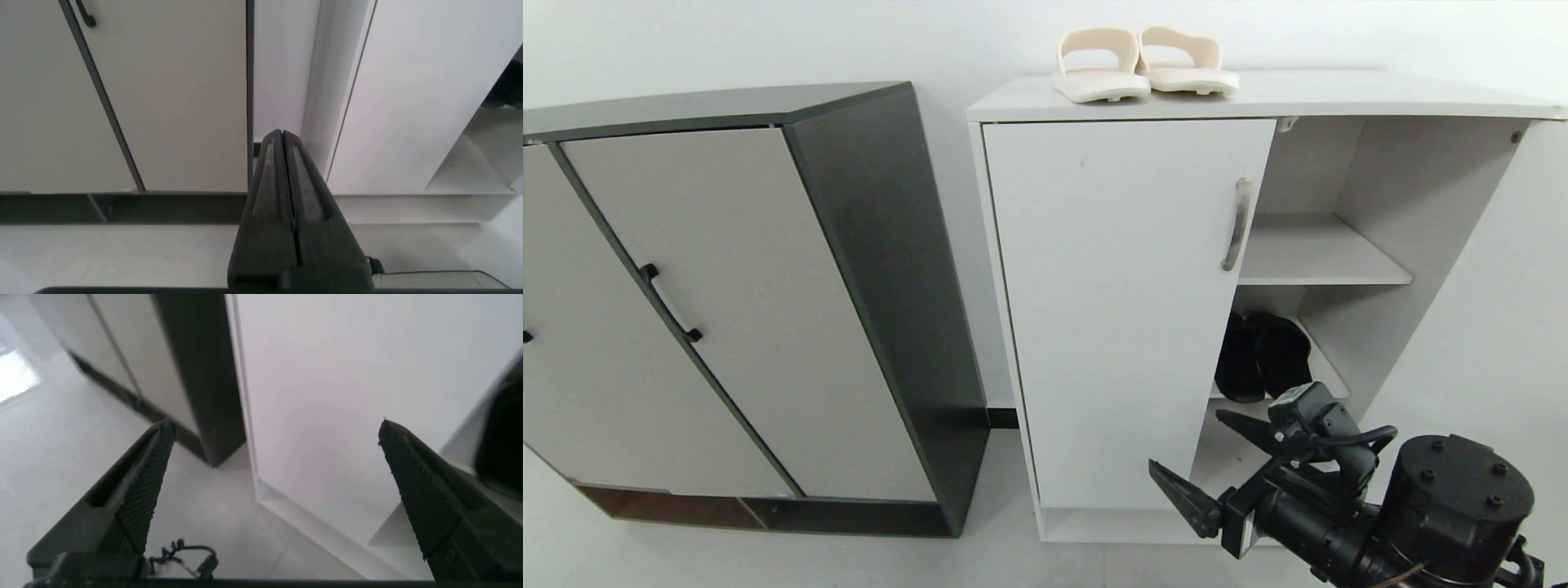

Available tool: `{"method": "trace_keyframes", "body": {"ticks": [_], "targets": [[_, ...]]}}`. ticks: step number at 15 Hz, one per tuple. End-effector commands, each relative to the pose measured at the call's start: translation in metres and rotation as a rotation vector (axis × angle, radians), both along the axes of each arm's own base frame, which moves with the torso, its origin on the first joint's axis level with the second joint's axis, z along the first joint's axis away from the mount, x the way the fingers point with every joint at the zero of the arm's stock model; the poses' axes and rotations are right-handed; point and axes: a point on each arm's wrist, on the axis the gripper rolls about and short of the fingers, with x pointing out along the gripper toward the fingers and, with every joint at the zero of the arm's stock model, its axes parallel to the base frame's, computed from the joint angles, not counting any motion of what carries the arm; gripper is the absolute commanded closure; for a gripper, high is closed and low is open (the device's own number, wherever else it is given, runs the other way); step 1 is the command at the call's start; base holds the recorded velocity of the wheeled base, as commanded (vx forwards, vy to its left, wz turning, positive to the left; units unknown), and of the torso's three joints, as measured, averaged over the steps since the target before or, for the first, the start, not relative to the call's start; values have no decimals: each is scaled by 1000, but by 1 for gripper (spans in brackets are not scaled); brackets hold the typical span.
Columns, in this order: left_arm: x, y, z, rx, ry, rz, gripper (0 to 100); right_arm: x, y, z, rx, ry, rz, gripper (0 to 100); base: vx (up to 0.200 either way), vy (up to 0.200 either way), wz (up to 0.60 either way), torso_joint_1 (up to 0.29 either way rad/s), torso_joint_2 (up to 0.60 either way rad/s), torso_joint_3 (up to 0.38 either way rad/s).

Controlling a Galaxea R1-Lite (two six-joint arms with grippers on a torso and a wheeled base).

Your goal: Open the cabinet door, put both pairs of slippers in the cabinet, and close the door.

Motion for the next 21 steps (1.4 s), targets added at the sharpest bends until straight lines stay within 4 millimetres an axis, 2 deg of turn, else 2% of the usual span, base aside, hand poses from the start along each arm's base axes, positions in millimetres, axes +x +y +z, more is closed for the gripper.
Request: {"method": "trace_keyframes", "body": {"ticks": [1, 11, 21], "targets": [[0, 0, 0, 0, 1, 0, 100, 1, 0, -3, -7, 8, -2, 0, 0, 0, 0, 217, -76, -242], [0, 0, 0, 0, 1, 0, 100, 3, -1, -3, -4, 5, -10, 0, 0, 0, 0, 174, -517, -231], [0, 0, 0, -2, 1, 0, 100, 3, -1, -4, -8, 9, -10, 0, 0, 0, 0, 296, -499, -249]]}}
